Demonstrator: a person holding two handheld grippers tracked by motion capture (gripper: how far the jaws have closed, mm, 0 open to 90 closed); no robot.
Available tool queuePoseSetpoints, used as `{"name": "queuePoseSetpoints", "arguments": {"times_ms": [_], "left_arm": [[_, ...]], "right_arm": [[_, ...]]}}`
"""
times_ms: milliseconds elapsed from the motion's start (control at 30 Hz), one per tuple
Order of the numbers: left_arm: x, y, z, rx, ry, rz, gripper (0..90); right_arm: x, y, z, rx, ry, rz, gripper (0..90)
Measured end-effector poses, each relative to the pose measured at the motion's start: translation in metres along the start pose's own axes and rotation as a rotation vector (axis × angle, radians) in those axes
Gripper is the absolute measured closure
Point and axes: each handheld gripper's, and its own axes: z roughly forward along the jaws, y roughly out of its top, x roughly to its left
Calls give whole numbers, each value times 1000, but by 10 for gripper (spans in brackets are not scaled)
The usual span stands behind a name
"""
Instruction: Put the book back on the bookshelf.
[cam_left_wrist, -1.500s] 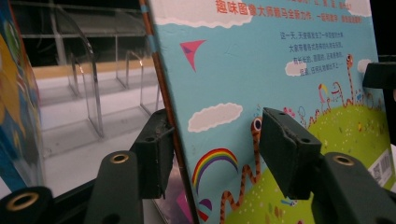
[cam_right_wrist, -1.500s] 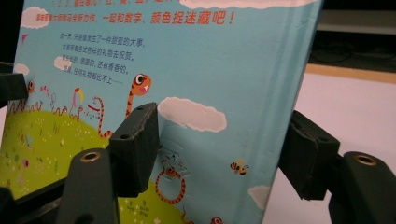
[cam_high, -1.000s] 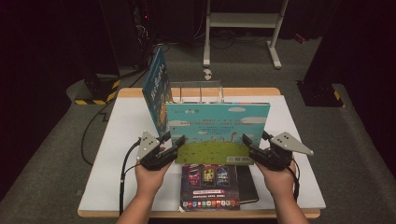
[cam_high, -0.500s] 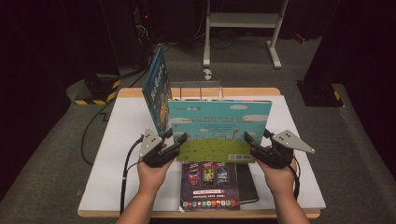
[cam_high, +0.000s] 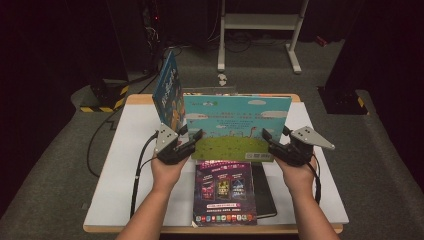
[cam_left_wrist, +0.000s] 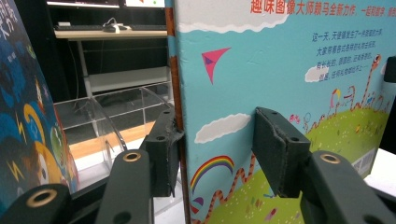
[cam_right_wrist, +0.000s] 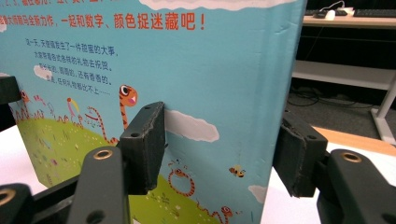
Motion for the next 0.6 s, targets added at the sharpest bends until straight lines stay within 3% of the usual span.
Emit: {"name": "queuePoseSetpoints", "arguments": {"times_ms": [267, 600], "left_arm": [[5, -12, 4, 12, 10, 4, 520], [2, -20, -4, -28, -1, 36, 503]], "right_arm": [[-3, -7, 9, 13, -12, 4, 386], [4, -19, -1, -16, -21, -15, 384]]}}
